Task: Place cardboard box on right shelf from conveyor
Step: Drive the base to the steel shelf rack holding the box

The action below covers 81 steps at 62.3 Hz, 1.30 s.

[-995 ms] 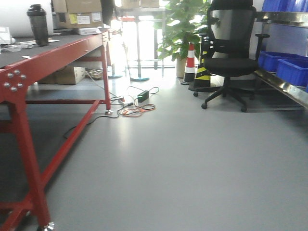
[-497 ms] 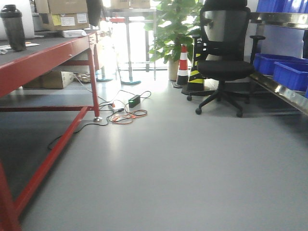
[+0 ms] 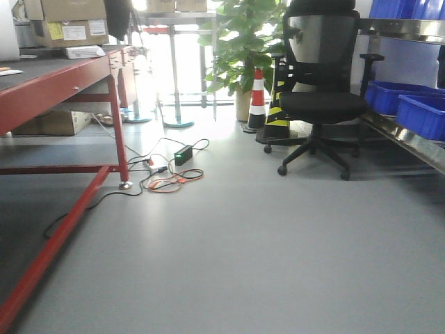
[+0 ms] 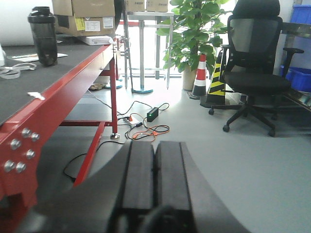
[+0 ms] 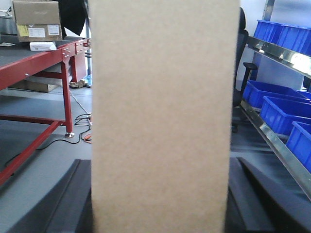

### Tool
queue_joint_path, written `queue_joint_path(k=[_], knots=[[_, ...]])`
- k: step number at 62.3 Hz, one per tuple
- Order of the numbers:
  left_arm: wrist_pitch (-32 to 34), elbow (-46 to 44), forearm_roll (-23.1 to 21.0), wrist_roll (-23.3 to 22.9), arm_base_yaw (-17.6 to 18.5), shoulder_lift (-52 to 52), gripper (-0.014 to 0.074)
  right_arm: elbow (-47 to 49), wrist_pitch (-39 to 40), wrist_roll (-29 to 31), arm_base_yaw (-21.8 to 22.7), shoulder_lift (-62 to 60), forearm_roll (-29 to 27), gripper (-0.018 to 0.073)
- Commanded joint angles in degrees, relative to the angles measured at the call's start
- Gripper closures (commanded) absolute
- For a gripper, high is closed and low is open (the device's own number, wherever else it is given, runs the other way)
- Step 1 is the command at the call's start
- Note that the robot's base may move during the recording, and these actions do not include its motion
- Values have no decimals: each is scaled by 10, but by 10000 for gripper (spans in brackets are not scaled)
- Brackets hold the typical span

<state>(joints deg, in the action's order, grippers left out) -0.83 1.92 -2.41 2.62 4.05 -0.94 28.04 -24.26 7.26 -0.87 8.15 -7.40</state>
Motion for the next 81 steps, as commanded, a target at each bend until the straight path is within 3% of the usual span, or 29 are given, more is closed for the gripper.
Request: queue_joint_path(k=[1,81], knots=[[50,3,-3,0,1,-3,712,18,60,6,3,8,0,484],[50,3,-3,0,1,-3,712,18,60,6,3,8,0,484]])
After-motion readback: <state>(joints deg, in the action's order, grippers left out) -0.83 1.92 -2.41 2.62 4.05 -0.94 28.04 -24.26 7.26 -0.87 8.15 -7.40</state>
